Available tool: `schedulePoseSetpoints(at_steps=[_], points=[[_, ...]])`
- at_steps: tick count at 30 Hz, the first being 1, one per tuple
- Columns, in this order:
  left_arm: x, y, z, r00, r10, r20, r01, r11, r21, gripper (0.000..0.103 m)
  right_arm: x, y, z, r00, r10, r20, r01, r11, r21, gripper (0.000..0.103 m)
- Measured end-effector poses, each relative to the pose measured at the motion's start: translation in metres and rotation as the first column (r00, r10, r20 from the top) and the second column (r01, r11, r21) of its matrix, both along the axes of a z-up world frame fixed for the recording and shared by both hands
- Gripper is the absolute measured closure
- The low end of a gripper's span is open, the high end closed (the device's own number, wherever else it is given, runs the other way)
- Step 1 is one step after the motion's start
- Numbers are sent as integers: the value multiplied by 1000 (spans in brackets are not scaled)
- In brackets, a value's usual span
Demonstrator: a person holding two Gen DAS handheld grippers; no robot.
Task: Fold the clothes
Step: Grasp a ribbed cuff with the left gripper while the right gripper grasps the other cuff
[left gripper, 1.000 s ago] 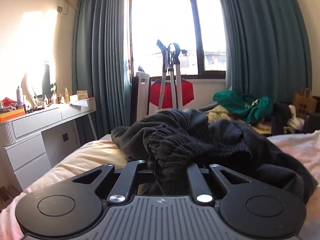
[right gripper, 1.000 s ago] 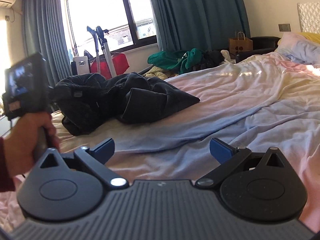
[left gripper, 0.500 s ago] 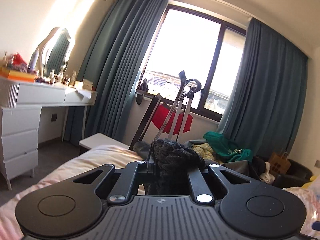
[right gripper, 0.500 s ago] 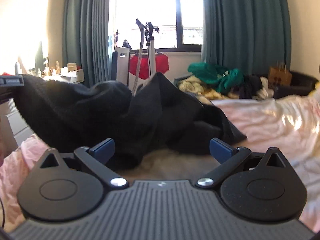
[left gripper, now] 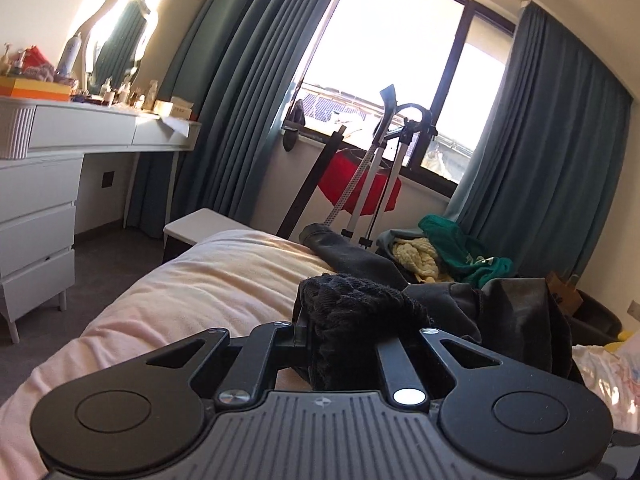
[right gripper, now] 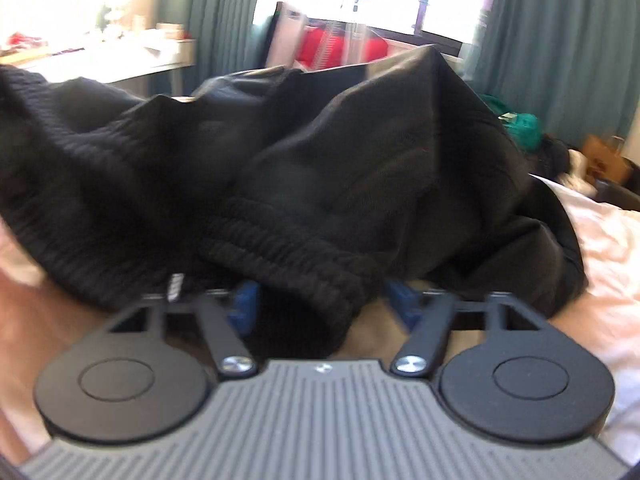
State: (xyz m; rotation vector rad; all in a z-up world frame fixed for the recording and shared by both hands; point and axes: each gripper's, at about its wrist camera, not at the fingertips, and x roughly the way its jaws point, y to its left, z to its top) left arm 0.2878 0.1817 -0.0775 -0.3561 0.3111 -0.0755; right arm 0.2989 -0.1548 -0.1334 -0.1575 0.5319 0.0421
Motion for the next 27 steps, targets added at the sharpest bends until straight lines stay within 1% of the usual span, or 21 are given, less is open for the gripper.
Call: schedulePoseSetpoints(at_steps=[1, 2, 3, 4, 5, 7, 8, 9, 10, 11, 13, 15, 17, 20, 22, 23, 25, 27], points=[[-3, -2, 2, 1000, 6, -10, -6, 1000, -8, 94, -3, 0, -1, 1000, -13, 8, 13, 1000, 0, 43], [-6, -4, 4, 1000, 12, -19, -13, 1000, -16, 94, -5, -1, -2, 1000, -26, 16, 26, 1000, 1, 48], [-13, -6, 4, 999, 24, -21, -25, 999, -38, 94, -6, -2, -5, 998, -61, 21, 61, 998, 9, 54], [-20, -8, 4, 999, 35, -23, -37, 997, -62, 94, -7, -4, -9, 995, -97, 26, 97, 995, 17, 54], [-26, -9, 2, 999, 44, -26, -47, 995, -94, 94, -9, -8, -11, 994, -101, 36, 100, 994, 38, 56], [-41, -11, -6, 997, 75, -34, -79, 988, -133, 94, -13, -15, -15, 992, -115, 59, 109, 989, 97, 55], [-48, -13, -8, 997, 68, -39, -72, 990, -122, 94, -15, -19, -15, 992, -109, 65, 100, 986, 131, 56], [-55, -16, -7, 998, 55, -30, -57, 994, -90, 94, -19, -26, -14, 994, -96, 60, 84, 979, 185, 60], [-62, -19, -5, 999, 41, -20, -42, 998, -56, 94, -23, -34, -12, 995, -83, 54, 67, 968, 240, 77], [-70, -20, -1, 999, 38, -14, -39, 999, -35, 94, -30, -36, -9, 994, -88, 67, 68, 964, 257, 78], [-88, -20, 7, 999, 30, -22, -31, 999, -41, 94, -47, -38, 0, 991, -92, 96, 62, 958, 280, 79], [-106, -24, 18, 999, 23, -35, -25, 999, -36, 94, -67, -41, 15, 990, -106, 98, 71, 948, 312, 89], [-122, -27, 28, 999, 15, -49, -16, 999, -27, 94, -91, -43, 39, 987, -112, 115, 68, 942, 330, 90], [-142, -42, 45, 998, 8, -68, -5, 999, 48, 94, -130, -40, 73, 987, -90, 132, 46, 951, 305, 91], [-150, -50, 46, 995, 8, -96, 3, 993, 120, 94, -153, -50, 89, 991, -99, 95, 62, 941, 332, 92], [-152, -51, 43, 992, 15, -128, 1, 992, 129, 94, -162, -54, 92, 993, -102, 65, 73, 934, 349, 92], [-155, -49, 33, 983, 16, -184, 5, 994, 110, 94, -176, -63, 97, 995, -104, -8, 99, 918, 383, 92], [-159, -46, 20, 973, 14, -229, 4, 997, 76, 94, -185, -72, 89, 991, -92, -95, 124, 893, 433, 91]])
